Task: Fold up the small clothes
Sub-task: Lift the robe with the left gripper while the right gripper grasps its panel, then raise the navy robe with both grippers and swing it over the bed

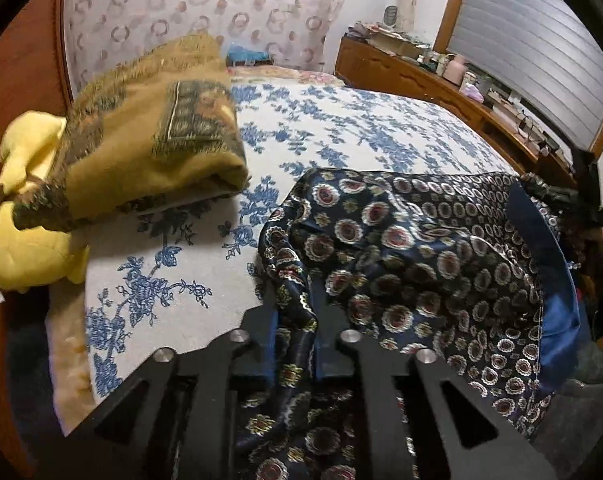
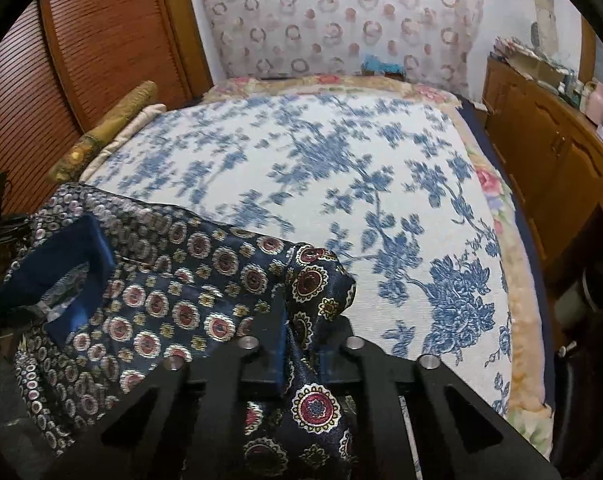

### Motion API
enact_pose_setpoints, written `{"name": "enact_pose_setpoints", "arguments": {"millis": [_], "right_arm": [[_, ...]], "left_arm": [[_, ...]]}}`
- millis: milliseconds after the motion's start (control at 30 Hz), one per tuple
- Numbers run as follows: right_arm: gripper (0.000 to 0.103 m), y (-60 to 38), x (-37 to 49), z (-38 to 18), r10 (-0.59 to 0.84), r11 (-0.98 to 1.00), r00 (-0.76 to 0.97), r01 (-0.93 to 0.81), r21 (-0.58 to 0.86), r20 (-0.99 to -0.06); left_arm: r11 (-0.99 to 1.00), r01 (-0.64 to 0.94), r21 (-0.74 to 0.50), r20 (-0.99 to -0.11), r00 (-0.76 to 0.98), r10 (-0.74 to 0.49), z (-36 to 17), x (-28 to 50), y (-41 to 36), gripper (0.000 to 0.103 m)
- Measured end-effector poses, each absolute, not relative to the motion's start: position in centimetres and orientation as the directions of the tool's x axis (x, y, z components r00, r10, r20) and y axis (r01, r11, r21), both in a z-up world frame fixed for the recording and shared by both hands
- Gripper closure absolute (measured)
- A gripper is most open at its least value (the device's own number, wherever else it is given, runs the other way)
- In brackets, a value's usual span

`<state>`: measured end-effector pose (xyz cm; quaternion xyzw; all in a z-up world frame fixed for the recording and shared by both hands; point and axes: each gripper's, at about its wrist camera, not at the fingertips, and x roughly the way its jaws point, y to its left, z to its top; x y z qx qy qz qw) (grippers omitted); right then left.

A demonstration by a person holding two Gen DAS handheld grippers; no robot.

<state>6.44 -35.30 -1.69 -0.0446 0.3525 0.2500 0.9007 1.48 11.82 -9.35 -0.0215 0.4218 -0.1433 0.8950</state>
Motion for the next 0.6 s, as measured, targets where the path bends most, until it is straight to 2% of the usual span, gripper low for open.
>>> {"name": "enact_pose_setpoints", "arguments": {"millis": [200,300,333,433,600], "right_arm": [[0.097,-36.1,2.4,2.8,0.43,0.88,0.729,-0.47,0.067,-0.533],[0.097,-36.9,0.2,6.7,0.425,0.889,0.788,-0.455,0.043,-0.446],[0.097,-37.1,-0.5,8.0,0.431,0.888,0.779,-0.456,0.06,-0.455],[0.097,-37.7,-2.4,12.4,0.435,0.889,0.816,-0.457,0.036,-0.38],[0.097,-38.1,-3.6,19.5,0.415,0.896,0.869,-0.442,-0.047,-0.27]], "left_arm": [[0.946,0.27,-0.179,-0.618,0.717,-0.321,-3.6,-1.6,11.6,0.094],[0.945,0.287,-0.155,-0.552,0.768,-0.324,0.1,-2.6,11.5,0.095],[0.944,0.295,-0.151,-0.531,0.781,-0.329,1.2,-2.8,11.6,0.095],[0.95,0.286,-0.126,-0.448,0.838,-0.311,5.5,-2.9,11.9,0.095],[0.96,0.266,-0.091,-0.342,0.897,-0.281,11.5,-1.2,12.3,0.095]]}}
